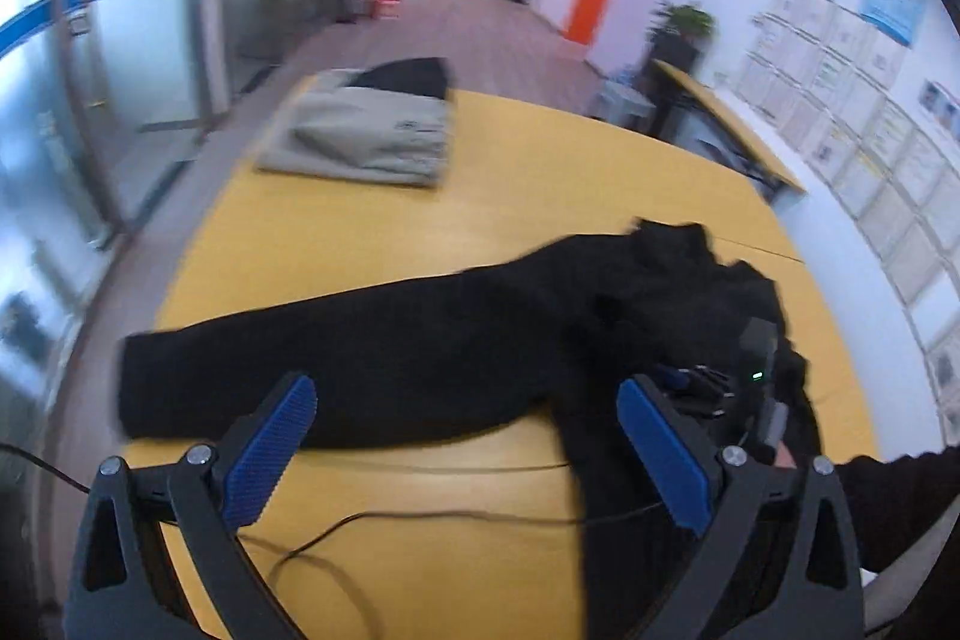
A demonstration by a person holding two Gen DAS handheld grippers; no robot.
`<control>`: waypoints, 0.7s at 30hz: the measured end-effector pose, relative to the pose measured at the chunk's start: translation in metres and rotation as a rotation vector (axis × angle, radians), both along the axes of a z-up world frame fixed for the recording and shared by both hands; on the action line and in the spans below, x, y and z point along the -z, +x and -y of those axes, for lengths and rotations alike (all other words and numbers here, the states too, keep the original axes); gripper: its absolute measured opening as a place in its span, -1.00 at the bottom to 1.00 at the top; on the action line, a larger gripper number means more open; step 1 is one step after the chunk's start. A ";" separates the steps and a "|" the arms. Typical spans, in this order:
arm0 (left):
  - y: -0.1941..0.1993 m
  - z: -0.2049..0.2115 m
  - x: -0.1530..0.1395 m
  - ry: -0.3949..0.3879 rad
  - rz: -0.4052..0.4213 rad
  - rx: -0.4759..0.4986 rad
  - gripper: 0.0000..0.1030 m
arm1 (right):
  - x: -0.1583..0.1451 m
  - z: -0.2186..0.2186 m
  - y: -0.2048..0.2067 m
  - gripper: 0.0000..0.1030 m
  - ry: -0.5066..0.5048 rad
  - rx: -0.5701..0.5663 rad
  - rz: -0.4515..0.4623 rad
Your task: Fold clothes
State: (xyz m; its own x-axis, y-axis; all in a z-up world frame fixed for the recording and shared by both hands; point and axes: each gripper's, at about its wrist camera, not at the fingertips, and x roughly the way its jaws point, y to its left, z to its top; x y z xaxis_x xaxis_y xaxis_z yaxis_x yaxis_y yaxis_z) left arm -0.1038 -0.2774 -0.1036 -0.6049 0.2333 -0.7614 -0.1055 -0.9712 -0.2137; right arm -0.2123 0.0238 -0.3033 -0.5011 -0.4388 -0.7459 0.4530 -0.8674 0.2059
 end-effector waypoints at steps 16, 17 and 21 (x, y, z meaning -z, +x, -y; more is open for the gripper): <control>-0.172 -0.248 0.177 0.144 0.238 0.361 1.00 | 0.020 -0.302 0.017 0.27 0.508 0.185 -0.119; -0.174 -0.250 0.186 0.132 0.255 0.345 1.00 | 0.028 -0.310 0.009 0.19 0.529 0.201 -0.115; -0.174 -0.260 0.209 0.108 0.262 0.271 1.00 | 0.036 -0.339 -0.018 -0.60 0.498 0.312 -0.128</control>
State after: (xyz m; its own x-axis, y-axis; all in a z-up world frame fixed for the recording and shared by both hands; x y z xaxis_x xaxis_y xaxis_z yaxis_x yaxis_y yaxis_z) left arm -0.2781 -0.0170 -0.3129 -0.2987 0.4453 -0.8441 -0.2832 -0.8860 -0.3672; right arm -0.2300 0.3633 -0.3390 -0.6498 0.1305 -0.7488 0.1554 -0.9415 -0.2989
